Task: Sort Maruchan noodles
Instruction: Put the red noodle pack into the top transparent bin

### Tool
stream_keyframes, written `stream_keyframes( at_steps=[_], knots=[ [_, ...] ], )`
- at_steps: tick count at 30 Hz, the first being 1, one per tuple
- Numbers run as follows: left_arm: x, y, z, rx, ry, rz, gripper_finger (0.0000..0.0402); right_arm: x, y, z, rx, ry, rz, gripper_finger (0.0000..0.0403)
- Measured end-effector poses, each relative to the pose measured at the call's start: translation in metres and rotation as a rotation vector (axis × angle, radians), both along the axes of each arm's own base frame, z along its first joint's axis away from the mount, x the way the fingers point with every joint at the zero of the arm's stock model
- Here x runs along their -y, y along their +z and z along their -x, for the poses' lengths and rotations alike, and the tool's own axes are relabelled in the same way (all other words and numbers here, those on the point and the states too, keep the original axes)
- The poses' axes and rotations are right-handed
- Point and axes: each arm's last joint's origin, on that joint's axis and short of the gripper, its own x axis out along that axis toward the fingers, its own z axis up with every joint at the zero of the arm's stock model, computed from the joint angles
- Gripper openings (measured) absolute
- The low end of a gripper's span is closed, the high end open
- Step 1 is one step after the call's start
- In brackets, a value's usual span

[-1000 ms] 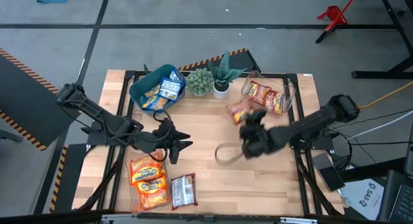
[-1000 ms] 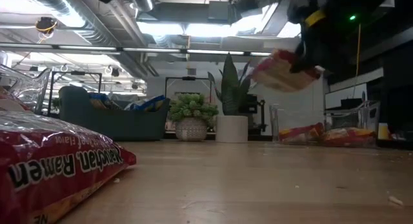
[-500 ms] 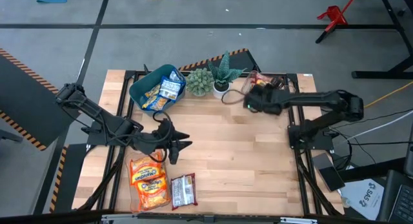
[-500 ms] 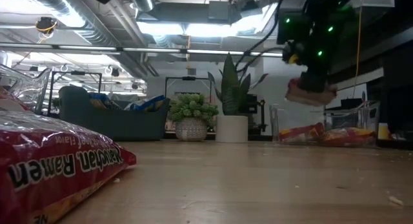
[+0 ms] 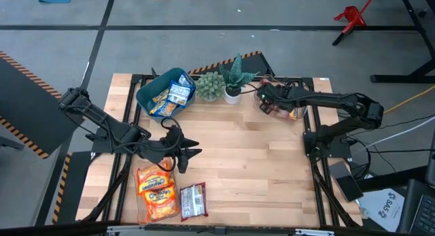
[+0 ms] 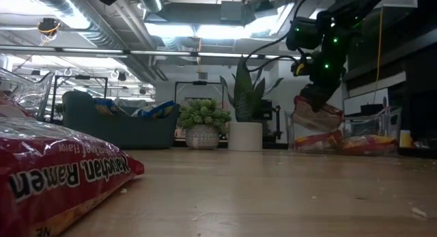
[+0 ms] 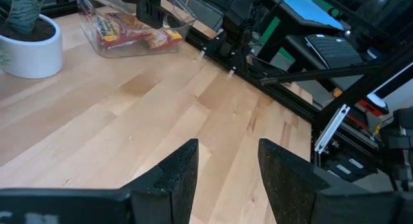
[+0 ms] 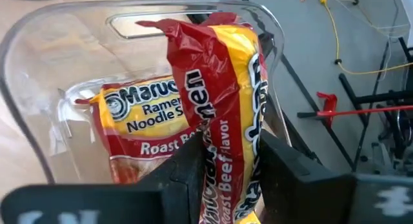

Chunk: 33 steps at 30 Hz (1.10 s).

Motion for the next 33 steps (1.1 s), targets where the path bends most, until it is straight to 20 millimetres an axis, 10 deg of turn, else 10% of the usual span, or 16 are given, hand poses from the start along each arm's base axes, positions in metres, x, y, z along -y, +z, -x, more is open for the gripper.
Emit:
stream_keyframes(
  at_steps=[15,33],
  knots=[
    [0.012,-0.008,-0.003,-0.065,-0.174,0.068,0.0157,-0.006,0.0,-0.002,0.041,0.082,-0.1,0.0238],
    [0.089,-0.074,-0.024,-0.257,-0.485,0.343,0.0156,-0.058,0.029,0.006,0.211,0.31,-0.324,0.0207]
  ],
)
